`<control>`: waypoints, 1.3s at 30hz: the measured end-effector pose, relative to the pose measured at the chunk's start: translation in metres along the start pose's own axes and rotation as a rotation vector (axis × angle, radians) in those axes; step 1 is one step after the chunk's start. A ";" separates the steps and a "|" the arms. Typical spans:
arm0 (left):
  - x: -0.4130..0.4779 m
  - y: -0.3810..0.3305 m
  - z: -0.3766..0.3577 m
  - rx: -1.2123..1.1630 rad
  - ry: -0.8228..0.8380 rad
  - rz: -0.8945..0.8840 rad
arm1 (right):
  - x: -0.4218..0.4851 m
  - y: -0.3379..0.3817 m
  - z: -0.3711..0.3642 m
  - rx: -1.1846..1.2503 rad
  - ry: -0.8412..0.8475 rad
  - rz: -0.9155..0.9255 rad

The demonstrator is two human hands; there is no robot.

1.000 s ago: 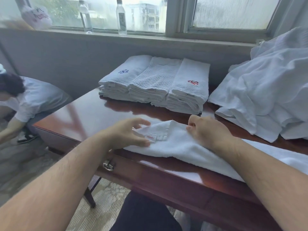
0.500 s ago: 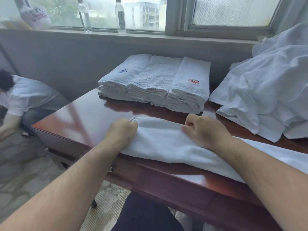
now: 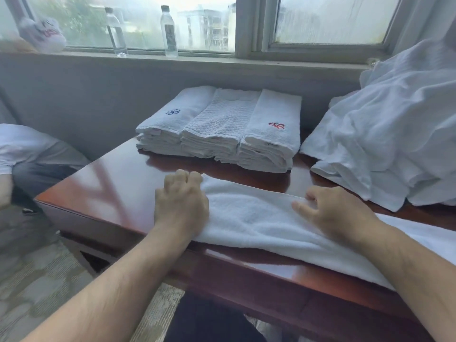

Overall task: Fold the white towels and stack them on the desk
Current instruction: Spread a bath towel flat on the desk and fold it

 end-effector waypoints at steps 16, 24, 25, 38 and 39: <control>0.016 -0.190 -0.004 -0.335 0.202 -0.646 | -0.050 -0.129 0.066 0.096 -0.078 -0.174; 0.009 -0.185 0.000 -0.333 0.123 -0.623 | -0.039 -0.131 0.056 -0.144 -0.018 -0.229; 0.003 -0.182 0.001 -0.358 0.148 -0.623 | -0.039 -0.129 0.055 -0.189 -0.039 -0.228; 0.009 -0.110 -0.034 -0.149 0.467 -0.715 | -0.024 -0.105 0.034 -0.073 -0.051 -0.136; 0.010 -0.110 -0.035 -0.138 0.460 -0.710 | -0.026 -0.109 0.037 -0.100 -0.064 -0.139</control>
Point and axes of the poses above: each hand's wrist, its own x-axis towards the middle knuckle, its own z-axis out of the back of the hand, y = z × x, the point moved 5 cm from there along x, towards the middle knuckle, and after that the axes turned 9 degrees about x, right-handed, at the moved point
